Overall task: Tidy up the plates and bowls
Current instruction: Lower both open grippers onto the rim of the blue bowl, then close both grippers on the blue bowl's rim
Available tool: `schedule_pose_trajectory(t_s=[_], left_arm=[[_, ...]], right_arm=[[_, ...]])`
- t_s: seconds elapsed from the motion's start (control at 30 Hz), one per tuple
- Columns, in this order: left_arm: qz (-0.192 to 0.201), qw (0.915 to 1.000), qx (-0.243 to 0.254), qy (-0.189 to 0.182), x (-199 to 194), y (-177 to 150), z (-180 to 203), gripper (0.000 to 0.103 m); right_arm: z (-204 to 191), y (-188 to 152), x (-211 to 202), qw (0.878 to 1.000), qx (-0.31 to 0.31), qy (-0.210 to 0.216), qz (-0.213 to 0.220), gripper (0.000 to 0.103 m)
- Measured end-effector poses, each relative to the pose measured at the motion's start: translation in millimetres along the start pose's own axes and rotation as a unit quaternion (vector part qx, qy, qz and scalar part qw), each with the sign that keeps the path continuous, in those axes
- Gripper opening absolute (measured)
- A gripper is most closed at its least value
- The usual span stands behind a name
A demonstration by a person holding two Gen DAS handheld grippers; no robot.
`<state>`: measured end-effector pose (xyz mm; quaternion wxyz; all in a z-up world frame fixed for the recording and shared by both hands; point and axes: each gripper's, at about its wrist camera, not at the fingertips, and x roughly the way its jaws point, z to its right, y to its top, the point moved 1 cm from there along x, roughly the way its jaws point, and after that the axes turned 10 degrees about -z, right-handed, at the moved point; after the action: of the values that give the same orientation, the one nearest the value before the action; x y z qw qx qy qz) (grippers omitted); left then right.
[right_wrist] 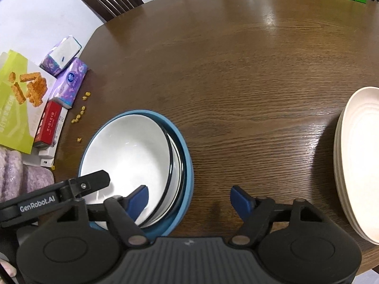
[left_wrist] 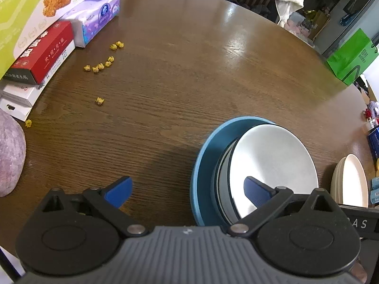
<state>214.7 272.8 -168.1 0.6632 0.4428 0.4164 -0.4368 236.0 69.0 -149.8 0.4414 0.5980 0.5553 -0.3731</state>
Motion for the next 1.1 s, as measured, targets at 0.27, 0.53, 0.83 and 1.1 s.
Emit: schedule_pose_trajectory(t_s=[0.27,0.53,0.83,1.1], left_arm=[[-0.023,0.9995,-0.003,-0.022,14.2,3.0,-1.4,0.093],[-0.036,0.9983,-0.008,-0.044,22.4,7.5,-3.3,0.073],[-0.048,0.9961,-0.017,-0.072,30.6,14.4,-1.9,0.06],[-0.043,0.9963,-0.007,-0.075,29.8,17.1,7.2,0.049]], right_arm=[[-1.6,5.6,17.3,0.999,0.003,0.039,-0.019,0.049],[1.3,8.8,19.9,0.998,0.021,0.062,-0.018,0.042],[5.4,12.1,19.6,0.997,0.028,0.075,-0.023,0.039],[6.9,13.7,20.0,0.996,0.022,0.085,-0.026,0.038]])
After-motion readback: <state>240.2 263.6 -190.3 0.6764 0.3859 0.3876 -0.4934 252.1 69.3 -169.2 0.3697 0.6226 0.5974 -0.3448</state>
